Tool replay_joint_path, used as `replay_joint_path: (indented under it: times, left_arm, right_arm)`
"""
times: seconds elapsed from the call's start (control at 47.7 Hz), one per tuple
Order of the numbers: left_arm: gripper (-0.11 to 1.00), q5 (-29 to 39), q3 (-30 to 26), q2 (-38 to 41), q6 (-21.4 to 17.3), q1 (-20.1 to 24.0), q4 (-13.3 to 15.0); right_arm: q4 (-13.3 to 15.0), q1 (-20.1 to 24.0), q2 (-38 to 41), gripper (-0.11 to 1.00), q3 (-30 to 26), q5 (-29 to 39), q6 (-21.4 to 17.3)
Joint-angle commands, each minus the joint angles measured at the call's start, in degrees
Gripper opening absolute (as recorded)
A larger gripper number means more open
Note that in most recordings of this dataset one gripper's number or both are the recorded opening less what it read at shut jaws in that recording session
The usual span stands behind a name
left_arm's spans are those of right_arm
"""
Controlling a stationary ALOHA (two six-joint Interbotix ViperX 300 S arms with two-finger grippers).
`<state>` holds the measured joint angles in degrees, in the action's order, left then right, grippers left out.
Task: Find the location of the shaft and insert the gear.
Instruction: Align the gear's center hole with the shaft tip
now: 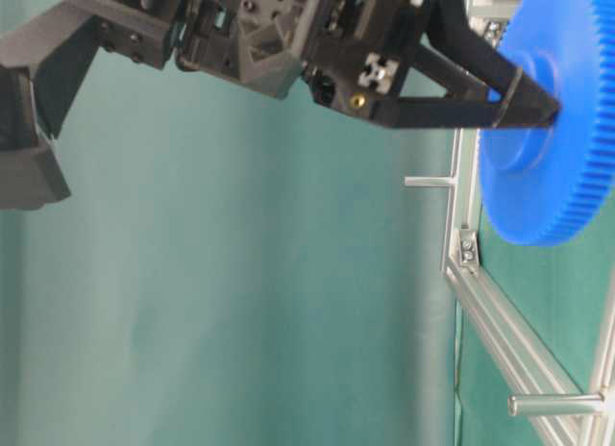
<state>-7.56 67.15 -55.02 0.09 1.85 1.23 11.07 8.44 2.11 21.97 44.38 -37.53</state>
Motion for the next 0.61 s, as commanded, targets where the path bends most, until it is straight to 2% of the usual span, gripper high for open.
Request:
replay_joint_path:
  times: [0.0,0.587]
  left_arm:
    - [0.01,-0.5,-0.8,0.5,0.1,0.2,0.1]
    - [0.01,-0.6,-0.8,0.5,0.1,0.1,0.1]
  right_arm:
    - [-0.2,0.6,-1.1,0.68,-0.5,-0.9,-0.1]
    - [0.5,0.1,-0.5,0.68,-1.3,-2.9,0.8]
